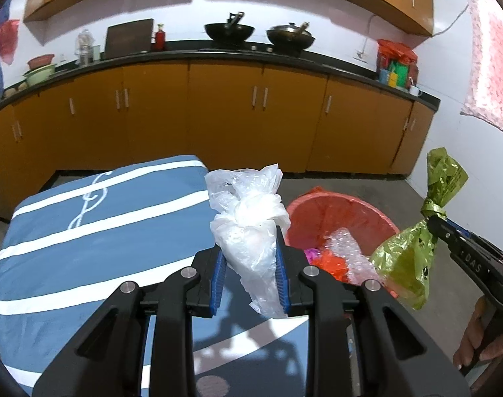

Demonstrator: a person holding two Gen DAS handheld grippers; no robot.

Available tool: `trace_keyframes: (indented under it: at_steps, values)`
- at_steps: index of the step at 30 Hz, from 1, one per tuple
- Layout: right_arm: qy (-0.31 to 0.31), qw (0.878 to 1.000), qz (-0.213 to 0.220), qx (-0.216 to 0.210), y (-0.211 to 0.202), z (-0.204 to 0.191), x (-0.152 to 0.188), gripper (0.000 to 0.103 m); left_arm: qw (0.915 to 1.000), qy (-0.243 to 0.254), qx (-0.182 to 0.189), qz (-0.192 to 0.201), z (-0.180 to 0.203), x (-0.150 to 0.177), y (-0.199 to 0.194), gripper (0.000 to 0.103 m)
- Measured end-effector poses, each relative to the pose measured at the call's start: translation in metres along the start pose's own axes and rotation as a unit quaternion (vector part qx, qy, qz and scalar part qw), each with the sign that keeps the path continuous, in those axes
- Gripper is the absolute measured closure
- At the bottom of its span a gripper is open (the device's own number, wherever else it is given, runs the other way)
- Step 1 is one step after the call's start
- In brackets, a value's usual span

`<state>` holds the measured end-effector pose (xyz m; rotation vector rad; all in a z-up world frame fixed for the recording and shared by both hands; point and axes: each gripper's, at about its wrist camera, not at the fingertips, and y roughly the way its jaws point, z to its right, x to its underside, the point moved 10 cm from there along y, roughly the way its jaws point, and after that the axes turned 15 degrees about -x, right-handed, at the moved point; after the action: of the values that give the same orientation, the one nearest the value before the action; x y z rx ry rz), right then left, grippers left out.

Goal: Collect trash
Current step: 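Carry the white bag and olive-green bag over the wastebasket, then open both tools to drop the white and olive-green bags into the wastebasket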

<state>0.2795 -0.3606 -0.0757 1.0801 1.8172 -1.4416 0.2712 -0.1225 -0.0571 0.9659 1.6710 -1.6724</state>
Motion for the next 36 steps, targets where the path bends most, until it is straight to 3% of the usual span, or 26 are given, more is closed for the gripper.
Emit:
trace_keyframes:
  at_steps: [22,36]
  values:
    - [-0.013,0.999,-0.012,0.037,0.032,0.053,-0.014,0.083,0.9975,0.036,0.057,-0.021,0.092,-0.005,0.042,0.077]
    - [-0.012,0.999,-0.025,0.036,0.058,0.068,-0.013,0.083,0.9956,0.053,0.073,-0.029,0.121,-0.002,0.065,0.076]
